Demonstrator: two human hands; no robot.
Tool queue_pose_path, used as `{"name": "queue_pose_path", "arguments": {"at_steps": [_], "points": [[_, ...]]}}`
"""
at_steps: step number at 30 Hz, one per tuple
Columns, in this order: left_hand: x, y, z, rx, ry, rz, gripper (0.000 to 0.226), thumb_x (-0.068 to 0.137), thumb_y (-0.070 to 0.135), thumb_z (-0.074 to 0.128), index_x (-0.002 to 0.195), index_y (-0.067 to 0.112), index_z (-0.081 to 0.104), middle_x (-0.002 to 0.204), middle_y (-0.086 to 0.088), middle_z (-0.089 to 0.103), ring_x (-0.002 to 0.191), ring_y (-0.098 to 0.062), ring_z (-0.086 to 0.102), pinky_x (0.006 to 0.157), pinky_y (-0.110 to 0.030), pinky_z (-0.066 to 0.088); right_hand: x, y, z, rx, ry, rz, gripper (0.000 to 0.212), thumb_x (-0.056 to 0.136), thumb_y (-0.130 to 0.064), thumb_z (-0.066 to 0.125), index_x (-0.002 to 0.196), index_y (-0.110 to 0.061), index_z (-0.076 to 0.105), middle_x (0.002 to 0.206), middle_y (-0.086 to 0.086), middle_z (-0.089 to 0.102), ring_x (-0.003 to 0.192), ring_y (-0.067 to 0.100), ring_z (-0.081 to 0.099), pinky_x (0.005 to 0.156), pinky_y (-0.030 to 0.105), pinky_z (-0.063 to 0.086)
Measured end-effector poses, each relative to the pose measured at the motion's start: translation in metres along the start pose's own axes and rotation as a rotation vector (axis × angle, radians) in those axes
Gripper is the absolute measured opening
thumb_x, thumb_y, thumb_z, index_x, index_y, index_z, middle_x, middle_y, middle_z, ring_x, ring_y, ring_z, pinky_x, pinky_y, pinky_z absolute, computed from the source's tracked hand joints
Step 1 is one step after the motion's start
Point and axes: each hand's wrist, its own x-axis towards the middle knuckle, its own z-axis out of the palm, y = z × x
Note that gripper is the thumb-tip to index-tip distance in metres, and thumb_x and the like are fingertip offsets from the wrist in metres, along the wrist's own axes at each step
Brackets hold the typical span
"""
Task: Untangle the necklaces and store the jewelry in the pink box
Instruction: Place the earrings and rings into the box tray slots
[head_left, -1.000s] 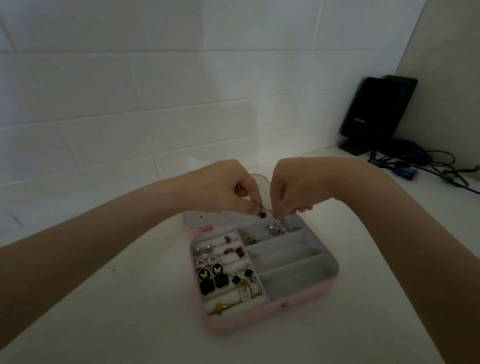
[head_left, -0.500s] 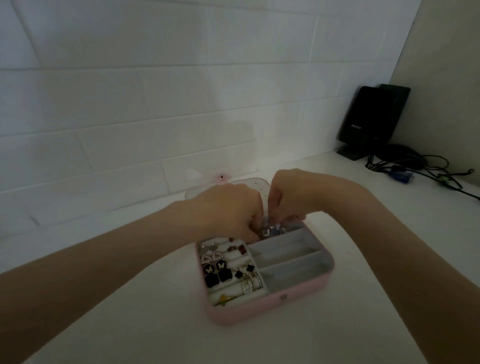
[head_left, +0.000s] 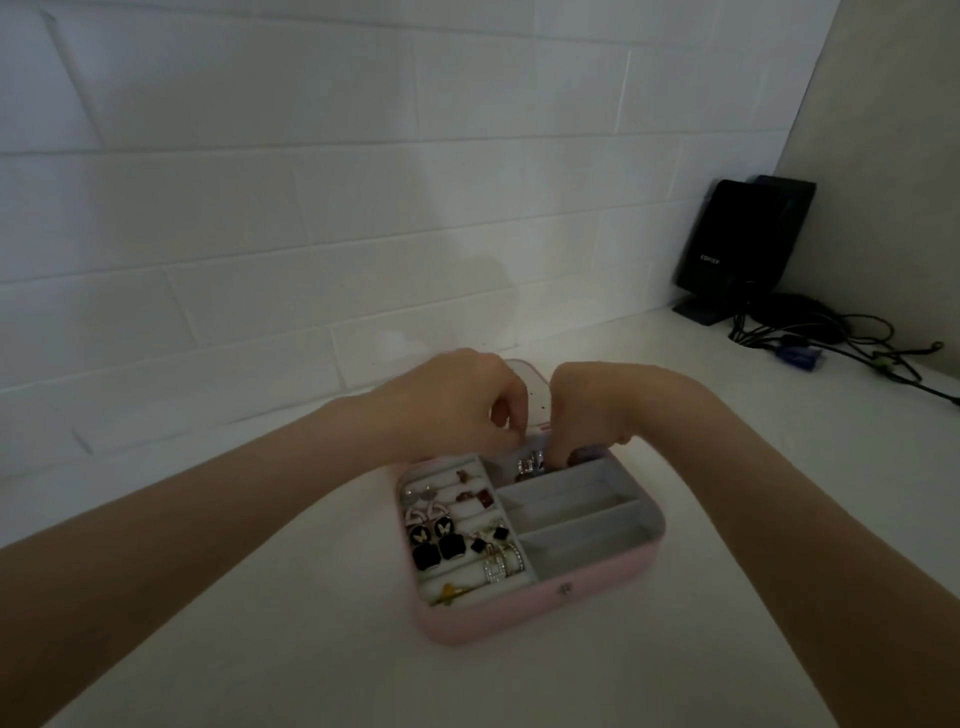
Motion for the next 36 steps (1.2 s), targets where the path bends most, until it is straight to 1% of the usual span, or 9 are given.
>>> {"name": "queue_pose_path", "arguments": {"at_steps": [5, 10, 14, 20, 23, 28, 30, 32, 36], "points": [[0.001, 0.002, -0.001, -0.105, -0.006, 0.003, 0.006, 0.080, 0.019, 0.068, 0.080, 0.025, 0.068, 0.073, 0.018, 0.058, 0.063, 0.005, 0.052, 0.061, -0.006, 0.038, -0.006, 0.025, -0.015, 0.336, 0.031, -0.041, 0.016, 0.078, -0.015, 0.070, 0.067, -0.006, 0.062, 0.051, -0.001, 0.048, 0.041, 0.010, 0.039, 0.043, 0.018, 0.035], [0.001, 0.005, 0.007, -0.068, -0.083, 0.033, 0.017, 0.078, 0.014, 0.067, 0.092, 0.022, 0.070, 0.078, 0.016, 0.055, 0.064, 0.007, 0.050, 0.062, -0.005, 0.039, -0.007, 0.026, -0.012, 0.258, 0.014, -0.040, 0.013, 0.079, -0.012, 0.070, 0.072, -0.002, 0.067, 0.055, 0.000, 0.057, 0.039, 0.007, 0.044, 0.044, 0.018, 0.041], [0.005, 0.010, 0.012, 0.034, -0.105, 0.075, 0.027, 0.083, 0.024, 0.064, 0.110, 0.026, 0.066, 0.079, 0.014, 0.042, 0.069, -0.001, 0.045, 0.073, -0.025, 0.046, -0.008, 0.021, -0.008, 0.217, -0.030, -0.043, 0.013, 0.080, -0.015, 0.068, 0.078, -0.002, 0.070, 0.053, -0.002, 0.058, 0.035, 0.007, 0.042, 0.043, 0.018, 0.038], [0.009, 0.018, 0.023, 0.273, -0.018, 0.122, 0.019, 0.089, 0.030, 0.055, 0.103, 0.030, 0.067, 0.086, 0.014, 0.038, 0.081, -0.006, 0.043, 0.067, -0.027, 0.042, -0.029, 0.016, -0.018, 0.058, -0.022, -0.060, 0.024, 0.077, -0.027, 0.072, 0.059, -0.013, 0.065, 0.045, -0.007, 0.052, 0.030, 0.003, 0.038, 0.041, 0.014, 0.036], [0.010, 0.011, 0.026, 0.174, 0.027, 0.075, 0.015, 0.086, 0.031, 0.059, 0.094, 0.023, 0.069, 0.091, 0.010, 0.053, 0.085, -0.011, 0.052, 0.073, -0.029, 0.045, -0.035, 0.000, -0.005, -0.072, -0.018, -0.060, 0.032, 0.074, -0.036, 0.073, 0.052, -0.019, 0.057, 0.032, -0.012, 0.047, 0.034, 0.001, 0.045, 0.039, 0.013, 0.035], [0.007, 0.003, 0.009, -0.092, 0.117, -0.055, 0.016, 0.084, 0.026, 0.066, 0.092, 0.015, 0.073, 0.078, 0.008, 0.058, 0.073, -0.008, 0.054, 0.069, -0.020, 0.042, -0.042, -0.018, 0.019, -0.204, 0.166, -0.091, 0.027, 0.081, -0.022, 0.069, 0.096, -0.017, 0.046, 0.086, 0.001, 0.051, 0.079, 0.020, 0.045, 0.069, 0.032, 0.035], [0.006, 0.001, 0.003, -0.203, 0.097, -0.100, 0.011, 0.084, 0.023, 0.067, 0.089, 0.015, 0.073, 0.076, 0.009, 0.063, 0.068, -0.004, 0.057, 0.069, -0.017, 0.045, -0.043, -0.018, 0.014, -0.202, 0.111, -0.079, 0.030, 0.079, -0.017, 0.070, 0.104, -0.014, 0.053, 0.081, -0.001, 0.049, 0.078, 0.019, 0.048, 0.066, 0.029, 0.039], [0.004, 0.000, 0.000, -0.300, 0.068, -0.136, 0.005, 0.083, 0.018, 0.068, 0.082, 0.017, 0.073, 0.070, 0.006, 0.067, 0.064, -0.004, 0.059, 0.065, -0.016, 0.048, -0.041, -0.014, 0.004, -0.129, 0.021, -0.086, 0.027, 0.073, -0.020, 0.077, 0.093, -0.011, 0.062, 0.067, -0.002, 0.050, 0.068, 0.016, 0.052, 0.054, 0.022, 0.040], [0.002, 0.001, -0.001, -0.284, 0.076, -0.160, 0.009, 0.079, 0.012, 0.070, 0.079, 0.021, 0.073, 0.073, 0.007, 0.069, 0.073, -0.006, 0.064, 0.072, -0.019, 0.050, -0.030, 0.004, -0.020, 0.213, 0.192, -0.093, 0.017, 0.077, -0.021, 0.074, 0.085, -0.007, 0.070, 0.059, -0.003, 0.059, 0.045, 0.007, 0.048, 0.037, 0.013, 0.037]]}}
